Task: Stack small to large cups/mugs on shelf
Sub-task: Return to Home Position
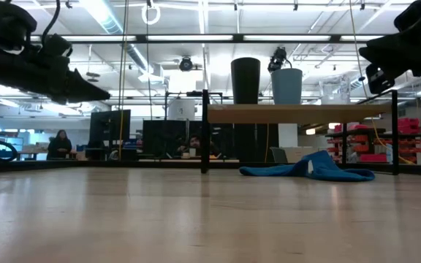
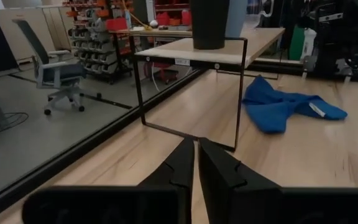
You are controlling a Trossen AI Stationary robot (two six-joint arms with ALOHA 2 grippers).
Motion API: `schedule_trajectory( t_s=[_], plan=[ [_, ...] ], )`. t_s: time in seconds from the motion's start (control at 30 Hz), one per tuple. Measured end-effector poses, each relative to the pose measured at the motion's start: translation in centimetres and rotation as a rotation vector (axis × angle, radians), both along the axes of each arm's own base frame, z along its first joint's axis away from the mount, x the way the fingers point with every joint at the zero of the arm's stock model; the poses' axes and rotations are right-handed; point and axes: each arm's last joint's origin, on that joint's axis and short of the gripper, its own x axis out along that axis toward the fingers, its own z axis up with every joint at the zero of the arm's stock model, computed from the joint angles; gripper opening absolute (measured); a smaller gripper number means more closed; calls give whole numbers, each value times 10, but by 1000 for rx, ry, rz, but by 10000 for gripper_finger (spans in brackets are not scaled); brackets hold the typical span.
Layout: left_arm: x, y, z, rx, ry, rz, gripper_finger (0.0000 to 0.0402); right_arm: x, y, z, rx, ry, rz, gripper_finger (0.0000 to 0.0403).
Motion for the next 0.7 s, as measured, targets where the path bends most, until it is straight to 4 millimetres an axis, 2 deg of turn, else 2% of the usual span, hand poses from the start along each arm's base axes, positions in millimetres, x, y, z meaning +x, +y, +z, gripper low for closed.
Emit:
schedule_trajectory(
  t_s=[0.37,0.7],
  plan=[
    [1,0,0,6,-6,2,40,0,0,0,40,5,0,73],
    [1,0,2,10,-22,4,30,0,0,0,42,5,0,73]
  ],
)
